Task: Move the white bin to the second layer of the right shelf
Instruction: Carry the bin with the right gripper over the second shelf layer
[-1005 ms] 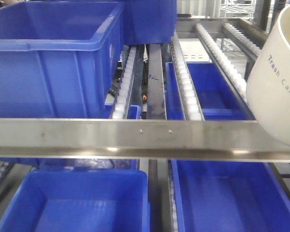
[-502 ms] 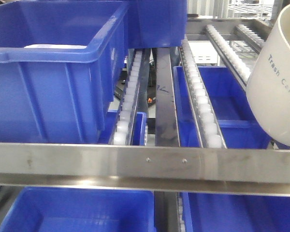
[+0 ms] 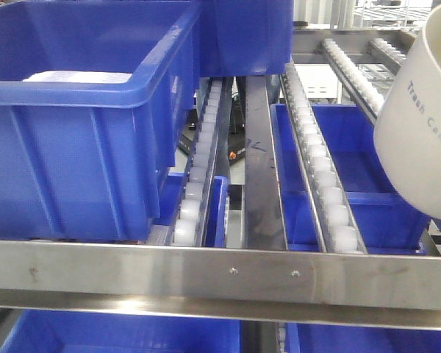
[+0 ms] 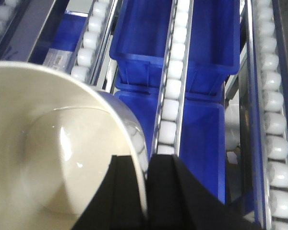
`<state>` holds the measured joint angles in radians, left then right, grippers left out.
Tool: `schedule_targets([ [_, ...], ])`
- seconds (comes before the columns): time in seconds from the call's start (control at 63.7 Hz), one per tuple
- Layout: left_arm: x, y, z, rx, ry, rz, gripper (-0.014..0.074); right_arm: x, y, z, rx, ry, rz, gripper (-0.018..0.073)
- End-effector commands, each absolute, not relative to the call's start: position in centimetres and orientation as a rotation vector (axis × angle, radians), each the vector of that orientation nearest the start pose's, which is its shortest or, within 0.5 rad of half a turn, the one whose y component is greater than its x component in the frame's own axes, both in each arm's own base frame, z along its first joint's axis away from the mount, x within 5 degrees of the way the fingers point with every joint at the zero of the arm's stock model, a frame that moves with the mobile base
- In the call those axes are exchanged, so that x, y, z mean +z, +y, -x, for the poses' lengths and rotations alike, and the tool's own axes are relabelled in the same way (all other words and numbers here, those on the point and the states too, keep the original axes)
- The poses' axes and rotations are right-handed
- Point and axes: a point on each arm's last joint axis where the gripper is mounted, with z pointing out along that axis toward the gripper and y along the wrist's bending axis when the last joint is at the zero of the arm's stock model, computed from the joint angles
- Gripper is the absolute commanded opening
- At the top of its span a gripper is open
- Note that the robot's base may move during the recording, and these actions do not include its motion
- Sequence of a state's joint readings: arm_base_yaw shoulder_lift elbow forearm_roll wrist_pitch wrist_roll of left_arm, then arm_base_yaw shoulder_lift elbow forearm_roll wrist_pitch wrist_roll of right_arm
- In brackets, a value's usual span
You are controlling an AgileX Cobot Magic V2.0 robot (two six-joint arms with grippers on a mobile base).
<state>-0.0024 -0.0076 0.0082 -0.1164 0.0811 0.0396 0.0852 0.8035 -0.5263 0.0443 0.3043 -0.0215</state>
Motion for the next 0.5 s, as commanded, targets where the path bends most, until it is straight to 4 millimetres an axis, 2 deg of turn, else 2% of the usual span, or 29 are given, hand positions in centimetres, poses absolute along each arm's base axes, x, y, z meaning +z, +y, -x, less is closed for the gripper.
schedule_targets([
  [0.0, 20.2, -0.1, -5.6, -0.075, 1.496, 0.054, 0.0085, 30.6, 1.5, -16.9, 0.076, 1.911, 0.065, 0.0055],
  [0.11, 20.2, -0.1, -5.6, -0.075, 1.496, 0.054, 0.0085, 29.9, 1.4, -17.8, 0.072, 1.944, 0.053, 0.0055],
  [0.345, 20.2, -0.1, -5.6, -0.075, 1.496, 0.054, 0.0085, 26.4, 1.0, -21.2, 0.093, 2.095, -0.048, 0.0055],
  [0.487, 20.2, -0.1, -5.6, -0.075, 1.496, 0.054, 0.0085, 24.9, 0.9, -22.4, 0.096, 2.143, -0.076, 0.0055],
])
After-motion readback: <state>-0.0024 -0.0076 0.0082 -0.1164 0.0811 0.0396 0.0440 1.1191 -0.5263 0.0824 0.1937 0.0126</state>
